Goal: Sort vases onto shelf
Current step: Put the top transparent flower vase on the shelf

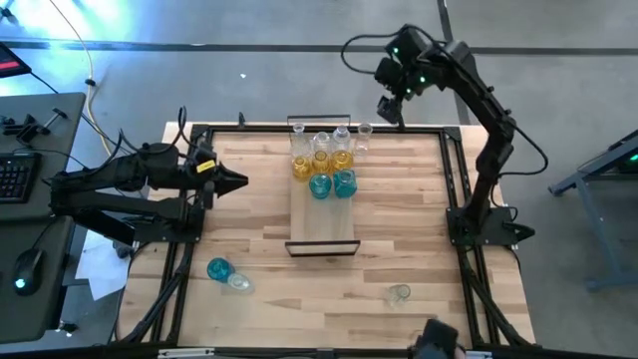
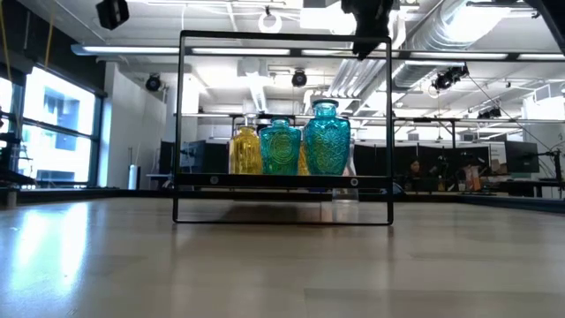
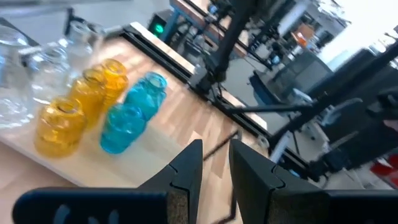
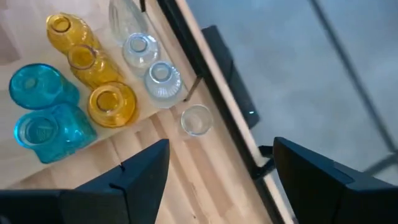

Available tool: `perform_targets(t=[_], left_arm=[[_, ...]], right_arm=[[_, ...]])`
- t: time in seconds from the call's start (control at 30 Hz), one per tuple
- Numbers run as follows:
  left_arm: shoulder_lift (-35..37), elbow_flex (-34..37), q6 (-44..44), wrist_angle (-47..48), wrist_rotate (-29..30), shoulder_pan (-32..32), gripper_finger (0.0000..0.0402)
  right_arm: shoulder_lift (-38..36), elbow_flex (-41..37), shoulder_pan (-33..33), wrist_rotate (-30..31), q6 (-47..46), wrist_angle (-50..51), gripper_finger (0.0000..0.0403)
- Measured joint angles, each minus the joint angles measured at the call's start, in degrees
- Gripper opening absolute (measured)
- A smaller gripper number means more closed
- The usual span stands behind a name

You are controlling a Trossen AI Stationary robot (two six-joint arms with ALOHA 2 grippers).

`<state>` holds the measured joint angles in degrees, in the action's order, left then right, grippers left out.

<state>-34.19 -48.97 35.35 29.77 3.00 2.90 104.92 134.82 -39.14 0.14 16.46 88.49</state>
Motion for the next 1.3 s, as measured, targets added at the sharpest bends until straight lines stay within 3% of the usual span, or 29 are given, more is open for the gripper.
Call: perform_targets(t=[0.23, 0.4, 0.6, 1.17, 1.3], left_arm=[[-1.2, 0.0, 0.5, -0.5, 3.7, 0.1, 0.0072], [-2.0, 0.0, 1.3, -0.5, 3.7, 0.1, 0.0072], [-2.6, 0.0, 1.0, -0.5, 3.6, 0.1, 0.0072], [-2.6, 0.0, -5.8, -0.5, -0.9, 0.0, 0.0072], [-2.6, 0.0, -6.1, -0.4, -0.9, 0.0, 0.0072]], right_arm=[[4.4, -0.1, -6.9, -16.6, 0.0, -7.5, 0.0271], [7.5, -0.1, -8.5, -6.5, 3.5, -8.0, 0.0271], [10.9, 0.0, -8.9, -11.2, 4.6, -7.5, 0.0271], [18.5, 0.0, -7.4, -14.0, 2.0, 1.5, 0.0271], [19.4, 0.0, -6.7, -11.0, 1.9, 1.5, 0.0271]])
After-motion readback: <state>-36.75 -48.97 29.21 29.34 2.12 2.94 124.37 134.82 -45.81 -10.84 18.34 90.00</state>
